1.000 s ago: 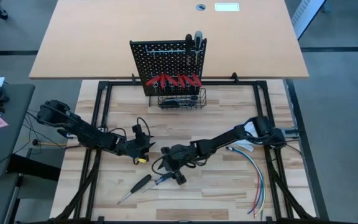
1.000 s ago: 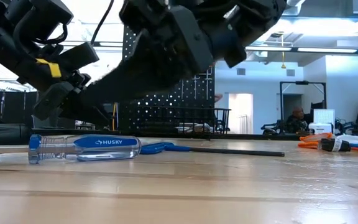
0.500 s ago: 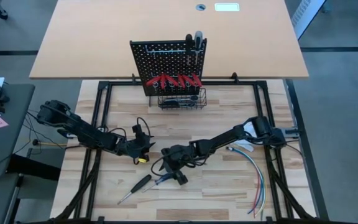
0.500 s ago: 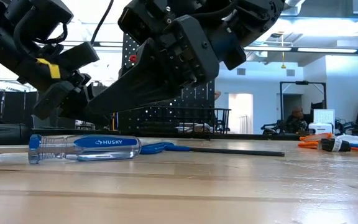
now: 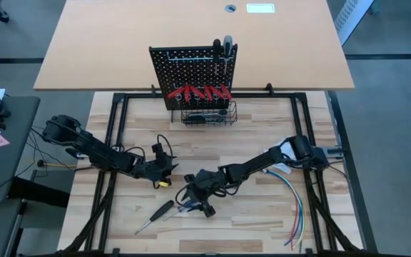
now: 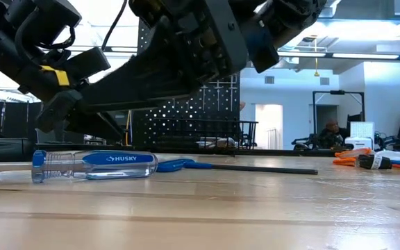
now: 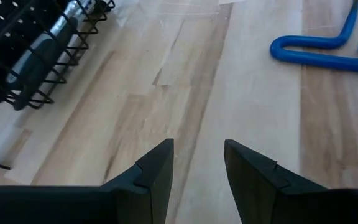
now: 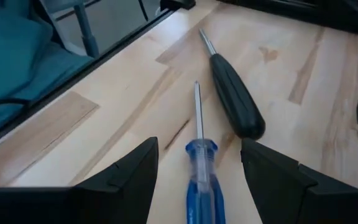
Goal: Hang tools onto peg board
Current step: Hang the transparent screwdriver on the pegboard
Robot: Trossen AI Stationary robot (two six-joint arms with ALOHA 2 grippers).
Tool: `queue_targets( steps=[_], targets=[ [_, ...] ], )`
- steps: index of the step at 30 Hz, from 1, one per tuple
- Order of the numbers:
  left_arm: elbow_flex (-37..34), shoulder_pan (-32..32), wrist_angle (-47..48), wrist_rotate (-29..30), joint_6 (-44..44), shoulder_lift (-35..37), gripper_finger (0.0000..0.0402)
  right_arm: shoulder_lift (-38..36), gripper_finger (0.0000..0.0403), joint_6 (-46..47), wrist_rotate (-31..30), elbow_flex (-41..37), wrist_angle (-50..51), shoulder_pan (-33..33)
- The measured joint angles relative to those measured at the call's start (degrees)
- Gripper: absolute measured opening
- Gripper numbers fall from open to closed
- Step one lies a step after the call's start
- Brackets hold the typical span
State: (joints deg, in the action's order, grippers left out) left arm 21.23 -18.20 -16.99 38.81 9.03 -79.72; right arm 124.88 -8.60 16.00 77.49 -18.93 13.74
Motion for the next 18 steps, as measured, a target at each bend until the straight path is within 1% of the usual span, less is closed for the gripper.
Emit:
queue_targets(
  steps=[5, 10, 12, 15, 18],
  targets=[
    [0.00, -1.77, 0.04, -2.74, 3.01, 0.00, 0.0138, 0.00, 0.0230, -1.11, -4.35, 0.00, -0.04, 1.75],
    [0.00, -4.55, -0.18, -2.85, 4.37, 0.00, 0.0138, -0.09, 0.0230, -1.63, -8.83, -0.01, 8.24, 1.92],
    [0.00, -5.57, -0.36, -2.86, 5.14, 0.00, 0.0138, 0.17, 0.0230, -1.48, -10.23, -0.07, 10.10, 1.60],
    [0.00, -7.00, -0.49, -2.88, 6.22, 0.00, 0.0138, 0.96, 0.0229, -0.29, -10.76, -0.02, 9.86, 1.40],
    [0.00, -8.27, -0.55, -2.91, 7.35, 0.00, 0.0138, 1.05, 0.0215, 1.66, -10.84, -0.05, 11.04, 1.55]
  ],
)
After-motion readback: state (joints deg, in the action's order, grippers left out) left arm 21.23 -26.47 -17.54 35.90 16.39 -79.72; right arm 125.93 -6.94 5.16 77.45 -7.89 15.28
